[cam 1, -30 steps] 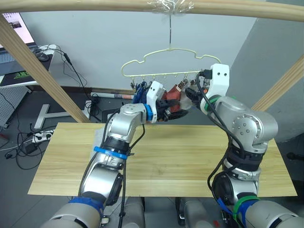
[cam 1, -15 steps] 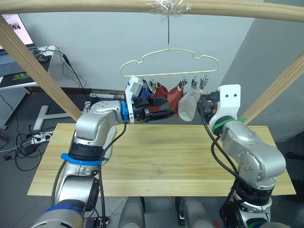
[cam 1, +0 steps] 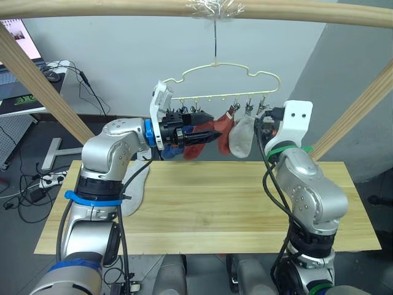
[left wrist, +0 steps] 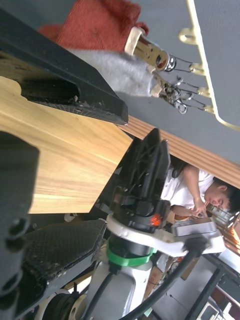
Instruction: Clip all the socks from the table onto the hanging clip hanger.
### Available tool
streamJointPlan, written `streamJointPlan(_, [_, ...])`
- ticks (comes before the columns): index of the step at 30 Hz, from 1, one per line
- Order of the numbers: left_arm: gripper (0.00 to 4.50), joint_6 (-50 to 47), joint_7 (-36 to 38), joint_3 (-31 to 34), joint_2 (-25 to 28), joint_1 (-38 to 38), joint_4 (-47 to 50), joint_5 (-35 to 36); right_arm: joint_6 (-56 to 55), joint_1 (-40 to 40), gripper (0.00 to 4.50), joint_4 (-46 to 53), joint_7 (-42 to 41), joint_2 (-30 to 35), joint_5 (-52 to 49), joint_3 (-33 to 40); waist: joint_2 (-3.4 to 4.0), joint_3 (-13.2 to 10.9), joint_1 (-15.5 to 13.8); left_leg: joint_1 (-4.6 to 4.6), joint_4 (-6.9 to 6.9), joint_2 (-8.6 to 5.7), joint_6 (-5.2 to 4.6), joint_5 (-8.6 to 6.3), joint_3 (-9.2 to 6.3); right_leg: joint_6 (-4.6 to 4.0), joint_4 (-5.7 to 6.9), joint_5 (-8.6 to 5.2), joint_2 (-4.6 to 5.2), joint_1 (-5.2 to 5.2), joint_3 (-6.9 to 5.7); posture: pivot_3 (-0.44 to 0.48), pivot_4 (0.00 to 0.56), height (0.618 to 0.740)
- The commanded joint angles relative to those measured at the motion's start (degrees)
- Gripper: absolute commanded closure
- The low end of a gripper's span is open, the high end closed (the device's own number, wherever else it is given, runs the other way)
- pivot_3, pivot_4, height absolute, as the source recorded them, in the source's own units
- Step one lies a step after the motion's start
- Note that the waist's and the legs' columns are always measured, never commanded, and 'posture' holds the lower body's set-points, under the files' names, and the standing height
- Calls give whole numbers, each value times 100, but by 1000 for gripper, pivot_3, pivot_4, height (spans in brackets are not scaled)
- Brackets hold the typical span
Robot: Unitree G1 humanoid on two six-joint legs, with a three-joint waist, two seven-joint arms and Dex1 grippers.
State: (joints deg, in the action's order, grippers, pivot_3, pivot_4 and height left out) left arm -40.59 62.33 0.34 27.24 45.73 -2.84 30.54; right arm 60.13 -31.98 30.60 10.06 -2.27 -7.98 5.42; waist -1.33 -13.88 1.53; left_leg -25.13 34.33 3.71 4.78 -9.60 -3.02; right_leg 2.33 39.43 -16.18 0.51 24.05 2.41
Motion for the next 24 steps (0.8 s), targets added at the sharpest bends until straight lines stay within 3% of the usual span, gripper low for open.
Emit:
streamJointPlan(1, [1044,87,-75,54,60,61,218,64,-306,-203,1771,-149,-34,-31,-29,150,0,0,0,0,1,0,0,0,0,0,1,0,0,0,0,87,196,740])
streamJointPlan(24, [1044,86,-430,17,108,-93,443,29,-630,-868,1771,-1288,-221,-41,-320,618,1,0,-61,6,10,-1,0,0,2,0,20,0,0,0,3,137,203,740])
